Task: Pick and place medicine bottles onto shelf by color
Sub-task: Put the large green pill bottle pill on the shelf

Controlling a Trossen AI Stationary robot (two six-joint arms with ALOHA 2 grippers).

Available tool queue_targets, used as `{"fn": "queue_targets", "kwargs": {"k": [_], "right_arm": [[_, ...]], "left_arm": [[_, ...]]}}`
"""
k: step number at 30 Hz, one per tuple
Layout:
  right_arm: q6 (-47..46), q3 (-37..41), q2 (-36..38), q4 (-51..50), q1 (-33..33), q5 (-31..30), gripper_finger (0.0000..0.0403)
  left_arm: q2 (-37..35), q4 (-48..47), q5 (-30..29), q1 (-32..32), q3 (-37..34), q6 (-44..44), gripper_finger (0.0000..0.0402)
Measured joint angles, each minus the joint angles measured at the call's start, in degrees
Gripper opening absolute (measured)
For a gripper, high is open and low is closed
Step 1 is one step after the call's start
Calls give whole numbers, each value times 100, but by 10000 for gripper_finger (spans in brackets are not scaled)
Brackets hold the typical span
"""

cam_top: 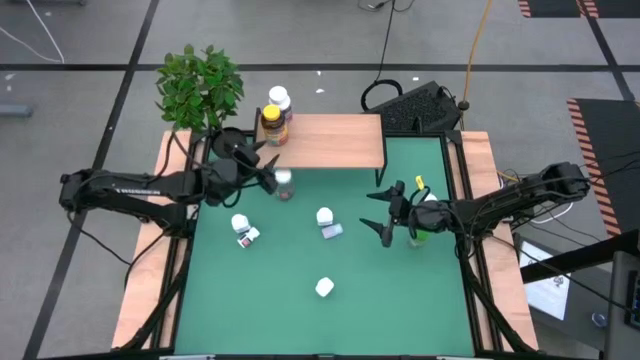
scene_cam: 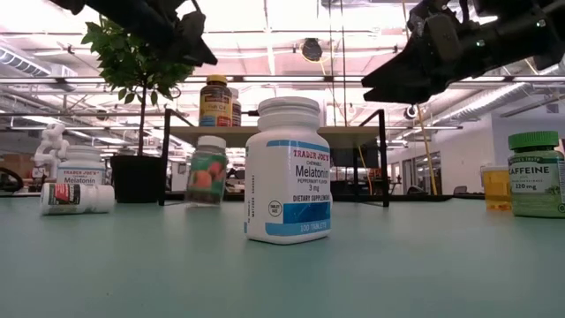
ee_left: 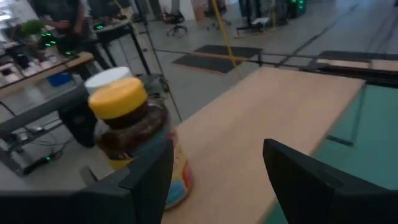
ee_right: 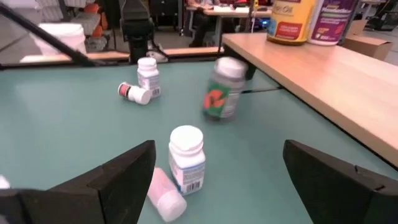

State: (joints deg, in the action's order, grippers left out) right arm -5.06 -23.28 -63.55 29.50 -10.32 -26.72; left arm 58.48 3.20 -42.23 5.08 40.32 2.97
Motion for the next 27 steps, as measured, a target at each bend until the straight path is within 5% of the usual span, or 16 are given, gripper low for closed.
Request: {"fn": "queue_targets", "kwargs": {"k": [14,18,27], "right_arm": [[-24,-56,-365,238,-29,448,347],[-28,-283,-685,175,-64,453,347],[405,-1201,-1745,174,-374,450,347]], "left_arm": [[41,-648,-176,-1270,-1,-772,246],[355,-1113,-176,-1662,-50,-1548,246],[1447,-293,-1090,-2227,-530,-2969,246]]}}
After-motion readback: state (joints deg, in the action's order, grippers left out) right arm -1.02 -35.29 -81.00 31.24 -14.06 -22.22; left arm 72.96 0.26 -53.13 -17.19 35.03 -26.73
